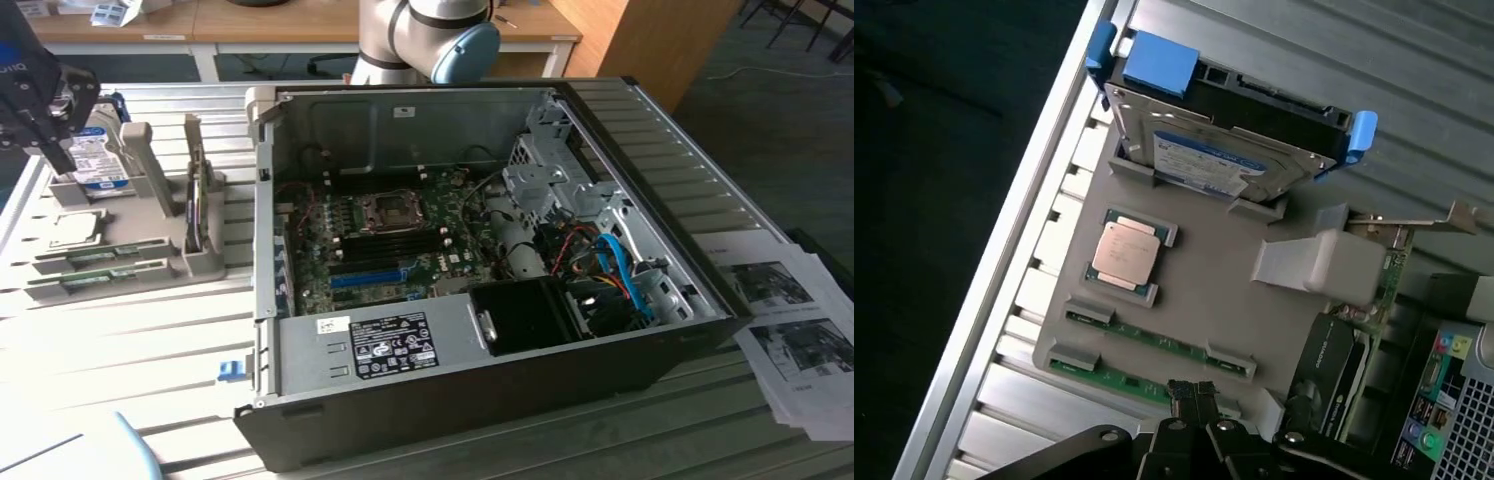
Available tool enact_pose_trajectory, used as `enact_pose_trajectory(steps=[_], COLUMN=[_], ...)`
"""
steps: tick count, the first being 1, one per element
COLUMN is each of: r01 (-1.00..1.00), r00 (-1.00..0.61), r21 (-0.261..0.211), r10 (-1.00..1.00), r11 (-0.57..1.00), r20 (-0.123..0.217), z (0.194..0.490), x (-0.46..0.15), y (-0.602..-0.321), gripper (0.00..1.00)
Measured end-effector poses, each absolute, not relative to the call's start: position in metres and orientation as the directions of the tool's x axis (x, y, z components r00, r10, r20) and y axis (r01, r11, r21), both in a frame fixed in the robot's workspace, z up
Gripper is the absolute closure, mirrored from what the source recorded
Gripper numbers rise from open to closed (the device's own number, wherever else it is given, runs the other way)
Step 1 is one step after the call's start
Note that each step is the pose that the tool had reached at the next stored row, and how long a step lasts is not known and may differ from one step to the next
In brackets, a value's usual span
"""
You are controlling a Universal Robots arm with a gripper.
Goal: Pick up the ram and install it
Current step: 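Pick up the ram and move it above insertion slot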
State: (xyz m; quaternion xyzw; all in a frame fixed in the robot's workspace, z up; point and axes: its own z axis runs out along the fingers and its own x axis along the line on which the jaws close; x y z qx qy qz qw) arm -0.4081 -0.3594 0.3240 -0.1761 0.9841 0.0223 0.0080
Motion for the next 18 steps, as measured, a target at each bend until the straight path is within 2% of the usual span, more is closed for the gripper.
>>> enact_pose_trajectory(steps=[18], r01=[-0.578], r00=[-0.816], r21=[0.041], r10=[-0.577], r11=[0.815], r20=[-0.024], z=[0.324], x=[-0.4081], y=[-0.3594], gripper=[0.91])
